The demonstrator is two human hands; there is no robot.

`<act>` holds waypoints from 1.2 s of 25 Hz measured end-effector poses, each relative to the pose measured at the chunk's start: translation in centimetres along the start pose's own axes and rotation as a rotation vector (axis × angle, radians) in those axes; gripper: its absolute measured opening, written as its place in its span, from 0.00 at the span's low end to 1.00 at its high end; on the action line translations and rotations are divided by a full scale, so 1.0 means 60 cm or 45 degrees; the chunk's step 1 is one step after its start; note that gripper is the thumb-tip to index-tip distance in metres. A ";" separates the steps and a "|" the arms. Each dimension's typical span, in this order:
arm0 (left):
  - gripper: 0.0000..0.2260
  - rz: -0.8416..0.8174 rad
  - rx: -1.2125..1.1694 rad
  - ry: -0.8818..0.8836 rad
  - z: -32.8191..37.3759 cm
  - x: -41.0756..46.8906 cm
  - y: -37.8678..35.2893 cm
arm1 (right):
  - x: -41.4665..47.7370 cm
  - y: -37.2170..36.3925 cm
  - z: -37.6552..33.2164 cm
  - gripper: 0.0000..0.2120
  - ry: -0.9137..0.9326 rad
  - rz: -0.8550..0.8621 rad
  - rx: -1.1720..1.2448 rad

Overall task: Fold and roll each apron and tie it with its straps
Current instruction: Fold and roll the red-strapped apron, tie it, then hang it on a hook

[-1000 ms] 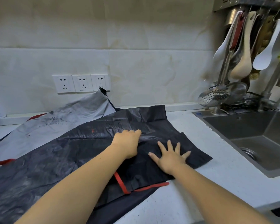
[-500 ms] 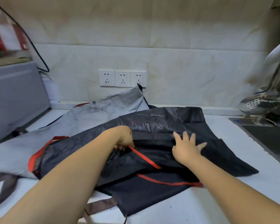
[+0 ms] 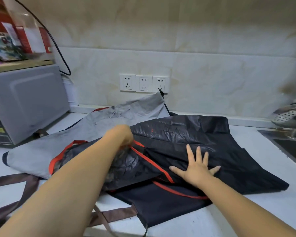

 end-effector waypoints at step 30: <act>0.25 0.255 0.055 -0.133 -0.032 -0.014 -0.161 | 0.006 -0.018 -0.200 0.21 0.540 0.133 -0.174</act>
Point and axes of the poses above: each hand's wrist, its own x-axis towards the middle knuckle, its own y-axis out of the back of the hand, z = x × y, the point moved 7 cm from there along x, towards the middle knuckle, and after that the axes turned 14 degrees about y, right-handed, at the moved point
